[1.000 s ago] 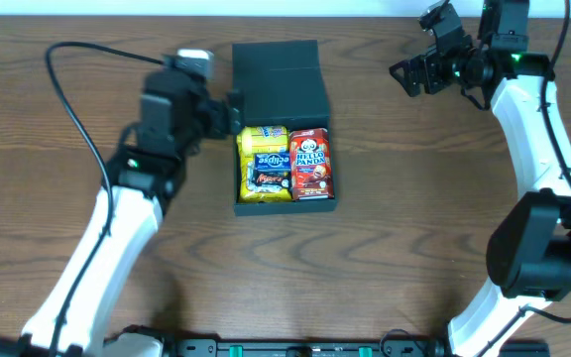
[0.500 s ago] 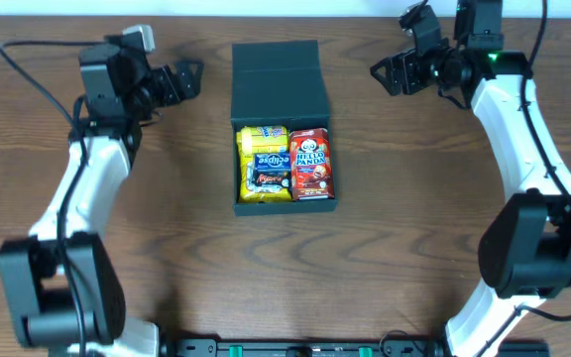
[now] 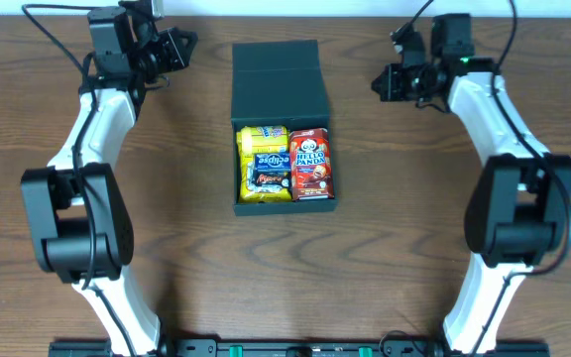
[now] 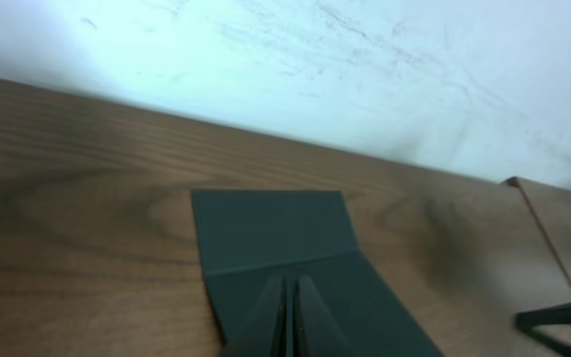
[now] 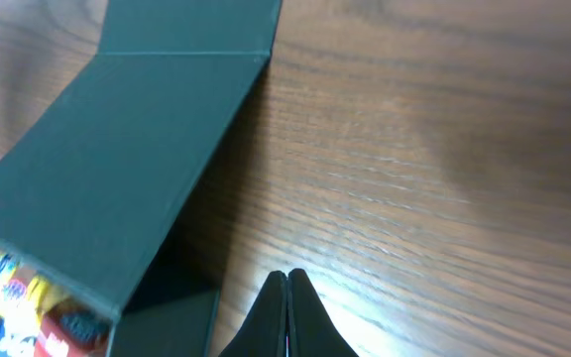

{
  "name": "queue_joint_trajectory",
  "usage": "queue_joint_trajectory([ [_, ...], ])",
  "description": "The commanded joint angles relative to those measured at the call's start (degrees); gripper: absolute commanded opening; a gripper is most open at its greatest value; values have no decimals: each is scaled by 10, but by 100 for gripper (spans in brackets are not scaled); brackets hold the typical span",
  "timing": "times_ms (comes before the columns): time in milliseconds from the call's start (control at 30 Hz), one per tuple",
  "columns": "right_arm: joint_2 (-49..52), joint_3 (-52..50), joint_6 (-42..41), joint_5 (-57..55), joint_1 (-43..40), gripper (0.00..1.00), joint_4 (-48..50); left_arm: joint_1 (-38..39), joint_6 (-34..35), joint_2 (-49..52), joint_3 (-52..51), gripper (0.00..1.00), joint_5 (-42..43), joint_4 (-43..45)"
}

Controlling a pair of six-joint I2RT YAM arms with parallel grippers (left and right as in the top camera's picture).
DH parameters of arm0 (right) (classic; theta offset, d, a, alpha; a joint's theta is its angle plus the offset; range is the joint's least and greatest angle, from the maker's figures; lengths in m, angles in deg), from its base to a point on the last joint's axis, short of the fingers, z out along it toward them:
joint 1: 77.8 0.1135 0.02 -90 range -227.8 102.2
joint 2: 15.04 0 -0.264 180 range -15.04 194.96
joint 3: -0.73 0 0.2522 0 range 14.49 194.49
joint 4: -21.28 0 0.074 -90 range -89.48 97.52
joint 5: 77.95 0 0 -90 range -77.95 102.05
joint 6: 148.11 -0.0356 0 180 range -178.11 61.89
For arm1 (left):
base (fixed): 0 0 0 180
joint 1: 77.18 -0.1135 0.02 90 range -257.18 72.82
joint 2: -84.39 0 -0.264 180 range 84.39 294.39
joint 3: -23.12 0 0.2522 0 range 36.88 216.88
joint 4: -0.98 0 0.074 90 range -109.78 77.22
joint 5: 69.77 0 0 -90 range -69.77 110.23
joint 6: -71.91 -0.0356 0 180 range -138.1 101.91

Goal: Pack container
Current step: 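Move both grippers to the back corners of the upright black lid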

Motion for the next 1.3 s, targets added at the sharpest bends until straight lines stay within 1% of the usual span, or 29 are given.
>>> queue_joint_trajectory([
  [0, 33, -2, -64, 40, 19, 2, 22, -1, 31, 24, 39, 6, 20, -3],
  [100, 63, -2, -105, 67, 29, 1, 54, -1, 57, 51, 65, 6, 16, -33],
  [200, 94, -2, -133, 106, 35, 1, 84, -1, 76, 85, 104, 6, 19, -104],
  [300, 123, -2, -163, 157, 37, 1, 122, 3, 76, 119, 141, 6, 38, -159],
  [400, 142, -2, -202, 171, 37, 1, 148, 10, 78, 142, 159, 6, 47, -192],
  [500, 152, -2, -221, 174, 37, 1, 153, 18, 89, 153, 159, 6, 46, -221],
  [633, 155, -1, -223, 181, 38, 2, 156, 28, 88, 162, 159, 6, 40, -258],
  [767, 155, -2, -225, 182, 48, 1, 157, 41, 71, 162, 159, 6, 0, -309],
  [967, 158, -2, -225, 182, 61, 1, 157, 44, 71, 162, 159, 6, -27, -339],
  [1100, 160, -2, -227, 181, 64, 1, 157, 42, 71, 162, 159, 6, -30, -355],
  [1267, 160, -2, -238, 181, 64, 2, 175, 43, 71, 162, 159, 6, -48, -379],
])
